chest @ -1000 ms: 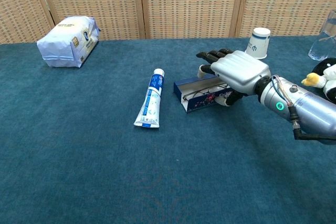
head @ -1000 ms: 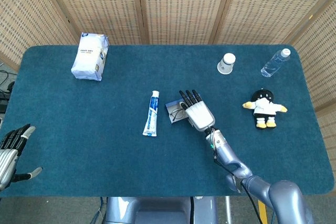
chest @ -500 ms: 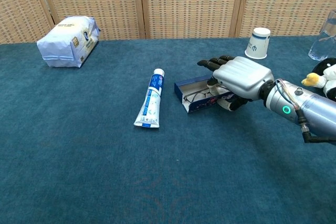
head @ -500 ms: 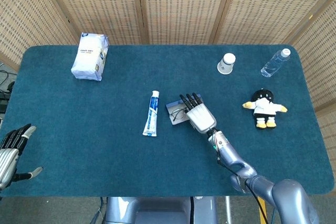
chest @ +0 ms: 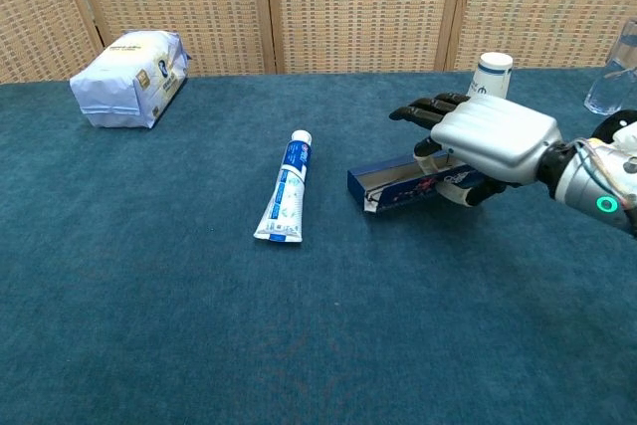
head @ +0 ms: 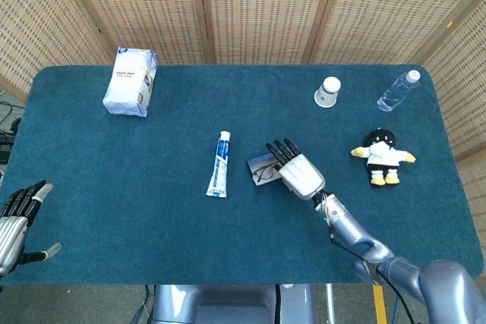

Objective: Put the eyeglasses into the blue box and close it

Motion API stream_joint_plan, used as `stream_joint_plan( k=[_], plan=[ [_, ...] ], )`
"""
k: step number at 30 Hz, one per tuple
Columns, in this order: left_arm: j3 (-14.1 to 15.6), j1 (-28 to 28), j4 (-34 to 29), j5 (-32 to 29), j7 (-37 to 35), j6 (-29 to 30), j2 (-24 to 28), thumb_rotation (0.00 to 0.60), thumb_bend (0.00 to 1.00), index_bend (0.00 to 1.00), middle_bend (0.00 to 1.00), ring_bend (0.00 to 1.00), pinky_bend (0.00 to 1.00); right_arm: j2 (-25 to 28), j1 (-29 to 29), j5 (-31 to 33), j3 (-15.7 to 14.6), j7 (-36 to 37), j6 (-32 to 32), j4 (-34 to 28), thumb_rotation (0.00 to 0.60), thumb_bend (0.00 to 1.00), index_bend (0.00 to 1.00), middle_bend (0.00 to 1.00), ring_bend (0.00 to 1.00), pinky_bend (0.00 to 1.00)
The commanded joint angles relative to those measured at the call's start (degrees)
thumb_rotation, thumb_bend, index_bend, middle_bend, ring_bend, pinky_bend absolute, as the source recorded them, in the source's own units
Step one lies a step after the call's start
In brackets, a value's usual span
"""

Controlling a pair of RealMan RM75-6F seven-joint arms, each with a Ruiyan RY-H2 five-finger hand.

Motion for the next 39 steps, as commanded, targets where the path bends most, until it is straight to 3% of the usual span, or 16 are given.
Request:
stream_joint_plan(
  k=[1, 7, 14, 22, 34, 37, 39],
  plan=[
    [0.19, 0.11, -0.01, 0.48, -0.04, 0.20, 0.05, 0.600, 0.10, 0.00, 0.00, 0.00, 0.00, 6.59, -2.40, -3.43, -3.33, -0.47, 3.53, -6.50, 0.600, 0.67, 0.68, 0.06, 0.00, 0.10],
    [0.73, 0.32, -0.09, 1.88, 0.40, 0.60, -0.12, 0.600, 0.10, 0.00, 0.00, 0.00, 0.00, 15.20, -5.81, -8.31, -8.80, -2.08, 6.91, -14.24, 0.600, 0.67, 0.68, 0.06, 0.00, 0.10],
    [0.85, 0.33, -0.31, 2.24, 1.25, 0.65, -0.33, 0.600, 0.10, 0.00, 0.00, 0.00, 0.00, 18.76, -7.22, -11.35, -11.00, -4.28, 8.34, -17.47, 0.600, 0.67, 0.68, 0.07, 0.00, 0.10],
    [0.91, 0.30, -0.69, 2.02, 2.69, 0.41, -0.84, 0.600, 0.10, 0.00, 0.00, 0.00, 0.00, 19.02, -6.01, -12.13, -10.08, -6.68, 5.00, -18.12, 0.600, 0.67, 0.68, 0.07, 0.00, 0.10],
    [0.62, 0.02, -0.76, 0.76, 3.16, -0.25, -0.90, 0.600, 0.10, 0.00, 0.00, 0.00, 0.00, 19.50, -2.86, -7.75, -7.39, -14.19, -6.44, -22.35, 0.600, 0.67, 0.68, 0.07, 0.00, 0.10],
    [0.62, 0.01, -0.73, 0.75, 3.01, -0.24, -0.88, 0.600, 0.10, 0.00, 0.00, 0.00, 0.00, 19.23, -2.88, -7.31, -6.98, -15.00, -6.92, -22.75, 0.600, 0.67, 0.61, 0.06, 0.00, 0.10],
    [0.62, 0.03, -0.69, 0.75, 2.95, -0.21, -0.87, 0.600, 0.10, 0.00, 0.00, 0.00, 0.00, 18.85, -3.01, -7.29, -6.61, -15.23, -6.48, -22.65, 0.600, 0.63, 0.50, 0.06, 0.00, 0.10]
  ],
)
